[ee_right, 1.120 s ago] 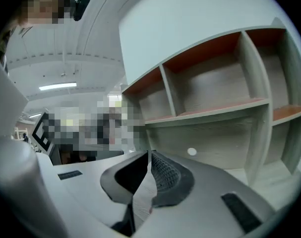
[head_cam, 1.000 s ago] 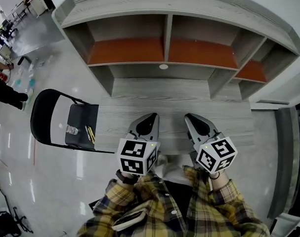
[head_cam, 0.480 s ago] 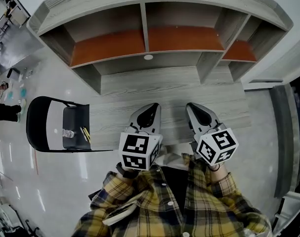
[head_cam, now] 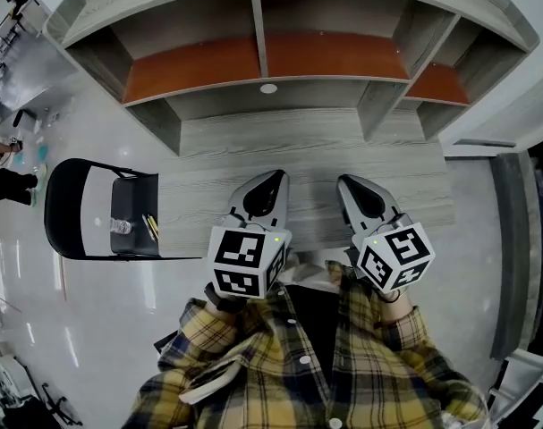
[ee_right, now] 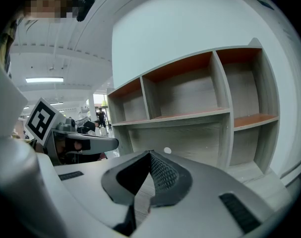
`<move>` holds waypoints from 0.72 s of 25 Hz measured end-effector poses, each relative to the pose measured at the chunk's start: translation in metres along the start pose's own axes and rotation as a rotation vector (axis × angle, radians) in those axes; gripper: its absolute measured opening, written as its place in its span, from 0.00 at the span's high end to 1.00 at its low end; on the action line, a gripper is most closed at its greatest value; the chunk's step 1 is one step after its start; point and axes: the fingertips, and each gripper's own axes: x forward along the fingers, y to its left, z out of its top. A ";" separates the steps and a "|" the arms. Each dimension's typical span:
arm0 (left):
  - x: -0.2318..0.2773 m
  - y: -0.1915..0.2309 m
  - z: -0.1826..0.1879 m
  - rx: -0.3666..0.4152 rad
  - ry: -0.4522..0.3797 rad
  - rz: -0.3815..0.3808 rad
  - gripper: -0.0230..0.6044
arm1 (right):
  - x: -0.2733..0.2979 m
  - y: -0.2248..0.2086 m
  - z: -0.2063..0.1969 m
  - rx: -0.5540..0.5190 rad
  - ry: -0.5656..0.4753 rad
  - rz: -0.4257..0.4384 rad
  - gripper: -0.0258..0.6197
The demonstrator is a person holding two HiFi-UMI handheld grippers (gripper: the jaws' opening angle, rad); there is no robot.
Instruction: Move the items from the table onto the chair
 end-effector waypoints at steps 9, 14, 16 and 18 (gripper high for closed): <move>-0.002 0.001 -0.003 -0.012 -0.010 0.050 0.96 | 0.002 -0.005 -0.006 -0.003 0.011 0.037 0.93; -0.002 -0.002 -0.004 -0.014 -0.013 0.058 0.96 | 0.000 -0.006 -0.007 -0.016 0.015 0.043 0.94; -0.003 -0.004 -0.004 -0.013 -0.012 0.062 0.96 | -0.002 -0.006 -0.008 -0.018 0.020 0.048 0.94; -0.002 -0.006 -0.006 -0.011 -0.008 0.063 0.96 | -0.004 -0.007 -0.010 -0.017 0.024 0.055 0.94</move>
